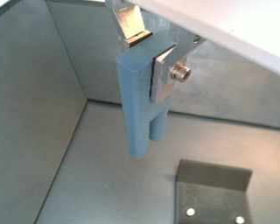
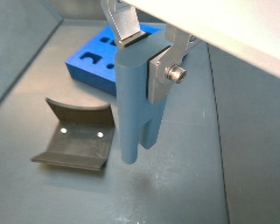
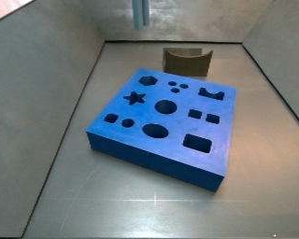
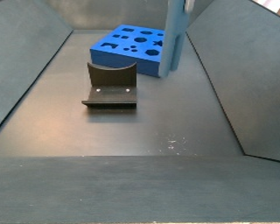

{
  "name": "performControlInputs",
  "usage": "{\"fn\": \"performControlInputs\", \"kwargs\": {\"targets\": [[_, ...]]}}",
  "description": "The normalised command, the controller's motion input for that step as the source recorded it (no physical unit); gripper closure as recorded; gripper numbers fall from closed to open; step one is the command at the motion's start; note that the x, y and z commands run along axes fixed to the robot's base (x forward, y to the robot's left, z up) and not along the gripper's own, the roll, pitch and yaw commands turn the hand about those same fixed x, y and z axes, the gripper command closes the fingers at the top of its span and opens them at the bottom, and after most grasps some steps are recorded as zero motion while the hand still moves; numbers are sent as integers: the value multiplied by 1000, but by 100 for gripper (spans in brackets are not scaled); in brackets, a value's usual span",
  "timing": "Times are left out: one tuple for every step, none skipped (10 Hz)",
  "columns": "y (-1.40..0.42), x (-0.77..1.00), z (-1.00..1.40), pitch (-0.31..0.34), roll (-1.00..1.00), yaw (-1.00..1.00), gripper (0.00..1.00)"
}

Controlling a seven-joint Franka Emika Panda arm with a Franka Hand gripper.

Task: Pick up the square-circle object. Move up. Move to above the board. Insert the square-circle object.
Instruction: Move to above the board.

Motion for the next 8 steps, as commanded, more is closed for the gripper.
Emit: {"fn": "performControlInputs", "kwargs": {"targets": [[60, 57, 1000, 66, -67, 32, 100], [55, 65, 1000, 99, -71, 22, 100], [48, 58, 948, 103, -70, 17, 100], [38, 45, 838, 99, -68, 14, 100], [22, 24, 614, 84, -62, 10, 100], [16, 16, 449, 77, -58, 8, 100], [13, 16, 229, 78, -56, 7, 100], [-1000, 40, 36, 191, 36, 1000, 100]]}}
